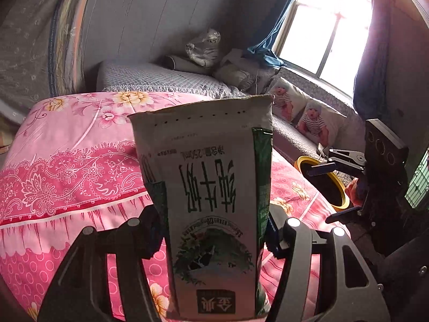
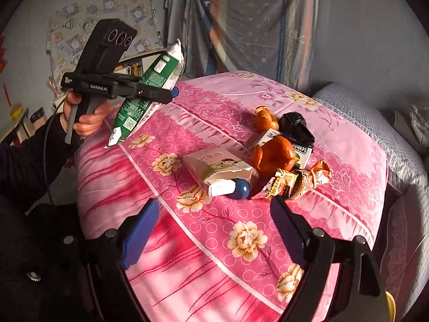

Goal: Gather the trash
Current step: 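Lower the right tool toward the pink kids' milk box while the left tool holds the carton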

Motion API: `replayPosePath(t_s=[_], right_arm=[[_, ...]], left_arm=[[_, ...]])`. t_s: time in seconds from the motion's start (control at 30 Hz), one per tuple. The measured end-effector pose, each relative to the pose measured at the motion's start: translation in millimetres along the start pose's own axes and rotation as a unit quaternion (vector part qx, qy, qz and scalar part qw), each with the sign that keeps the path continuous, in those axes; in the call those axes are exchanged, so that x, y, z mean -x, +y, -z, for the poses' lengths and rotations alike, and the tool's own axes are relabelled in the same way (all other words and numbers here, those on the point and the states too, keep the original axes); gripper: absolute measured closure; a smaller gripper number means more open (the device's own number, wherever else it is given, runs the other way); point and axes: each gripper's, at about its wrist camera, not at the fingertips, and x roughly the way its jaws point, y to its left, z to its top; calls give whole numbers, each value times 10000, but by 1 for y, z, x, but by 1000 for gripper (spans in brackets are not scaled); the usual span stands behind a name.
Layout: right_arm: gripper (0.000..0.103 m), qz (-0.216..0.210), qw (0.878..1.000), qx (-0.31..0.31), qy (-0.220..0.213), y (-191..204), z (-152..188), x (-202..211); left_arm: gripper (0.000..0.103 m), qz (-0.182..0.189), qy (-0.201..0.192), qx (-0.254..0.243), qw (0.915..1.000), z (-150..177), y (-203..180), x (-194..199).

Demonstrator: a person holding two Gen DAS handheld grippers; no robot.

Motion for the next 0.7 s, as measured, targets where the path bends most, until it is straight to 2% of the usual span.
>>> replayPosePath(t_s=[0.13, 0.33, 0.5, 0.63, 0.7], right_arm=[[22, -224, 9936, 906, 641, 9, -28, -41], [22, -348, 9776, 1410, 1522, 3, -56, -99], [22, -417, 9638, 1607, 2085, 5, -68, -127], [22, -431, 9504, 1624, 2617, -1, -65, -149], [22, -406, 9489, 1536, 2725, -5, -64, -156]], left_arm=[[47, 63, -197, 78, 9998, 10, 0, 15], [47, 245, -436, 385, 9980, 18, 13, 15], [48, 336, -766, 575, 9948, 21, 24, 25], [48, 337, -821, 638, 9940, 24, 24, 26], [48, 330, -816, 646, 9940, 26, 25, 27]])
